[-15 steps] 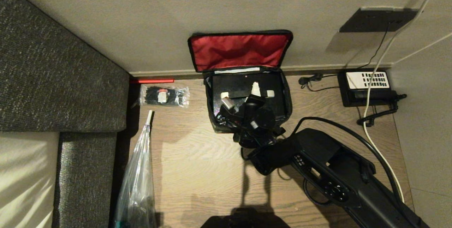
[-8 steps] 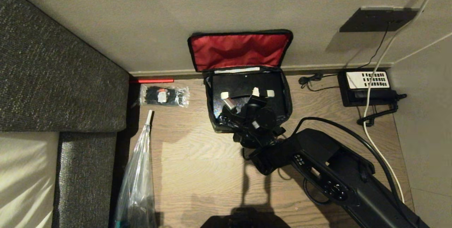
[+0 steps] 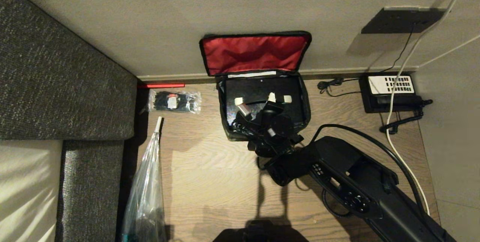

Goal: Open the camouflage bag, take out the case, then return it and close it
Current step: Grip the handle

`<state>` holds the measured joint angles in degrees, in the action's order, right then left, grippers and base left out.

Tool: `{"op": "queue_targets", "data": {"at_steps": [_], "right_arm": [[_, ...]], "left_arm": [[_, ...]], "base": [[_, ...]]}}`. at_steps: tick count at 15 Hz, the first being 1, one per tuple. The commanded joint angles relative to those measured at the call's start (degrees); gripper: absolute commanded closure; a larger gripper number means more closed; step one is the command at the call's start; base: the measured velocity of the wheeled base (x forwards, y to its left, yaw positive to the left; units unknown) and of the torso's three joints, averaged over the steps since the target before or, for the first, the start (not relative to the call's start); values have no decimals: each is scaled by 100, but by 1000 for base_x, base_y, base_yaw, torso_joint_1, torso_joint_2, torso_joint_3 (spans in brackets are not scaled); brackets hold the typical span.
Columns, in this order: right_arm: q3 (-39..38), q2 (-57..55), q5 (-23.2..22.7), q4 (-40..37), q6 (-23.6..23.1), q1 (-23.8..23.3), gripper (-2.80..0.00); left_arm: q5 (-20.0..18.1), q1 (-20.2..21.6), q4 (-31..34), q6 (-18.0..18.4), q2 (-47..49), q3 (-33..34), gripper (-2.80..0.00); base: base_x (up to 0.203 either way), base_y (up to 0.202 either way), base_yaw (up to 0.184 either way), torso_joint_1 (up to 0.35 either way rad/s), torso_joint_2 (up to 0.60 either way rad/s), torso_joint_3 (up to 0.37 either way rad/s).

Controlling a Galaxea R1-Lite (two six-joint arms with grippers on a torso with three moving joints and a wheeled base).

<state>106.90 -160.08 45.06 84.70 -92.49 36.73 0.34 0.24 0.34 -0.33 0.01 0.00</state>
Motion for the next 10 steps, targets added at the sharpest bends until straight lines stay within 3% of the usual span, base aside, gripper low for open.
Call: {"op": "queue_targets", "data": {"at_steps": [1, 10], "right_arm": [[-151, 156, 30, 62, -30, 74, 0], [-680, 741, 592, 64, 258, 554, 0]], "left_arm": [[1, 2, 1, -2, -10, 18, 0], [10, 2, 1, -11, -10, 18, 0]], "base": [[0, 0, 0, 0, 0, 0], [0, 0, 0, 0, 0, 0]]}}
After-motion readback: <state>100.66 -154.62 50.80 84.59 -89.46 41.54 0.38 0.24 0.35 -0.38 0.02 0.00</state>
